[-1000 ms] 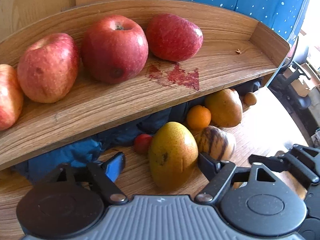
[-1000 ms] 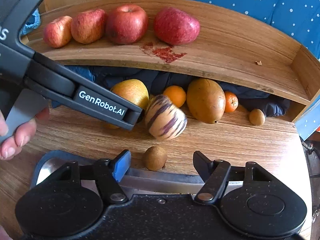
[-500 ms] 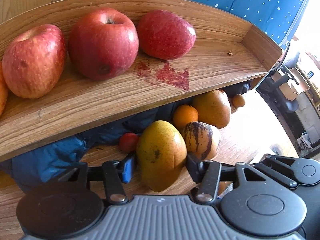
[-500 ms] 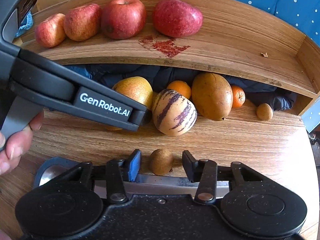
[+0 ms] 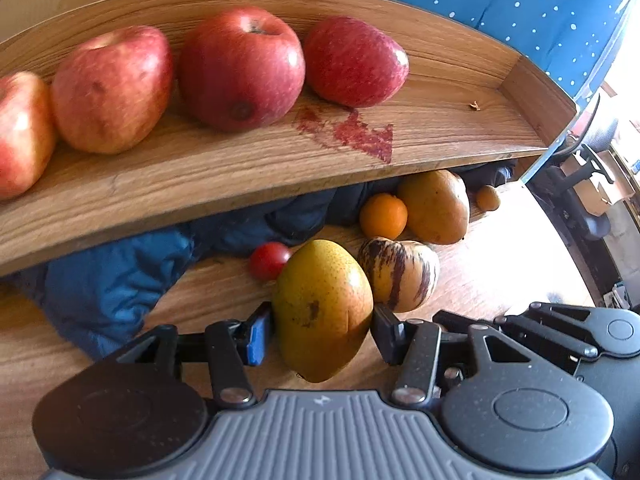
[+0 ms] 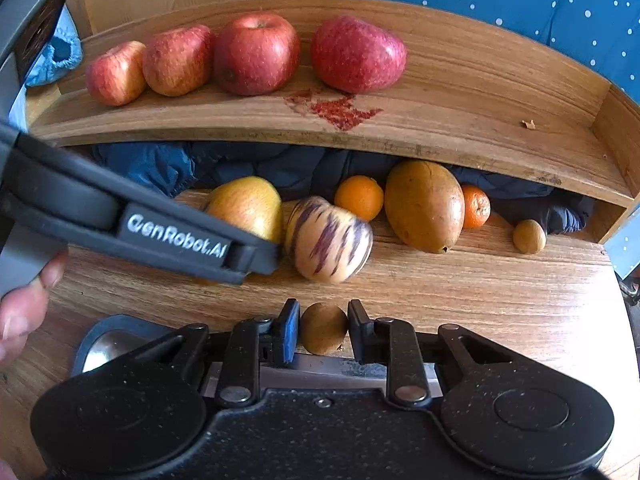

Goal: Organize fruits
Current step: 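Grasp the yellow pear with the left tool while the right tool grasps a small brown kiwi, then lower the pear onto the tray with the left tool while the right tool releases the kiwi there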

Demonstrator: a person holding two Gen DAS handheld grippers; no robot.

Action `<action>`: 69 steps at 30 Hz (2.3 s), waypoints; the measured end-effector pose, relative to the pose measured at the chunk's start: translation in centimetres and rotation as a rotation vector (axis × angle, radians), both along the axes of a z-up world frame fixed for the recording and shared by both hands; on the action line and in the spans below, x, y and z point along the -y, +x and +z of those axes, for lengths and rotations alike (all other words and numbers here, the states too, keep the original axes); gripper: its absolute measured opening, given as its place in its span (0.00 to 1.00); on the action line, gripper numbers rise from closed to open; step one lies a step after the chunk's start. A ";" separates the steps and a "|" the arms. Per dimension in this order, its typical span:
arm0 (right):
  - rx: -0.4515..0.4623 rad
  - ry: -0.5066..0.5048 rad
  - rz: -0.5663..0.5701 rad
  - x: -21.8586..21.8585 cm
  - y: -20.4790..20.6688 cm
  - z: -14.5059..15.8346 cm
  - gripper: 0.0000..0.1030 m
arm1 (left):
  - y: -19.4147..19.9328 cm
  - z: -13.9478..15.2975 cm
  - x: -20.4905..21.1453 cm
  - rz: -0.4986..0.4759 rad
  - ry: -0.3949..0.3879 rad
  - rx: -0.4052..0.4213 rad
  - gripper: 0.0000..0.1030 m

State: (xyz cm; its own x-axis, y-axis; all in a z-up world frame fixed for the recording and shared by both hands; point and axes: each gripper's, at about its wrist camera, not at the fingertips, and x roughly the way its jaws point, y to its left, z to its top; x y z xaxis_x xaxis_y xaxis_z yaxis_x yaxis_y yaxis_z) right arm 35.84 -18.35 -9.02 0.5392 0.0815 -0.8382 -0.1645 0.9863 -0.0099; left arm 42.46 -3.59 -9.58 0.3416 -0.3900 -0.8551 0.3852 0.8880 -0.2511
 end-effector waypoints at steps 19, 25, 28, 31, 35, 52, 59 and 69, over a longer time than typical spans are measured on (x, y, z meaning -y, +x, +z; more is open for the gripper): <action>0.083 0.066 0.114 1.4 -7.1 3.1 0.27 | -7.3 2.5 -1.2 0.106 0.014 0.022 0.54; 0.092 0.104 0.109 2.5 -10.6 3.7 0.27 | -10.6 2.3 -1.1 0.135 0.027 -0.005 0.54; 0.081 0.129 0.119 2.9 -12.3 3.9 0.27 | -12.2 2.1 -1.0 0.140 0.038 -0.019 0.54; 0.070 0.141 0.128 3.0 -14.1 4.0 0.27 | -13.7 1.9 -1.0 0.133 0.050 -0.038 0.55; 0.056 0.140 0.131 3.2 -15.9 4.0 0.27 | -15.6 1.7 -1.2 0.134 0.053 -0.052 0.55; 0.000 0.123 0.133 3.5 -18.8 2.9 0.30 | -19.2 3.0 -2.1 0.171 0.065 -0.061 0.55; 0.039 0.129 0.099 4.0 -20.2 4.1 0.58 | -20.1 4.2 -1.9 0.178 0.091 -0.031 0.73; 0.057 0.178 0.042 5.5 -23.2 6.2 0.99 | -23.2 5.5 -3.5 0.207 0.185 -0.083 0.94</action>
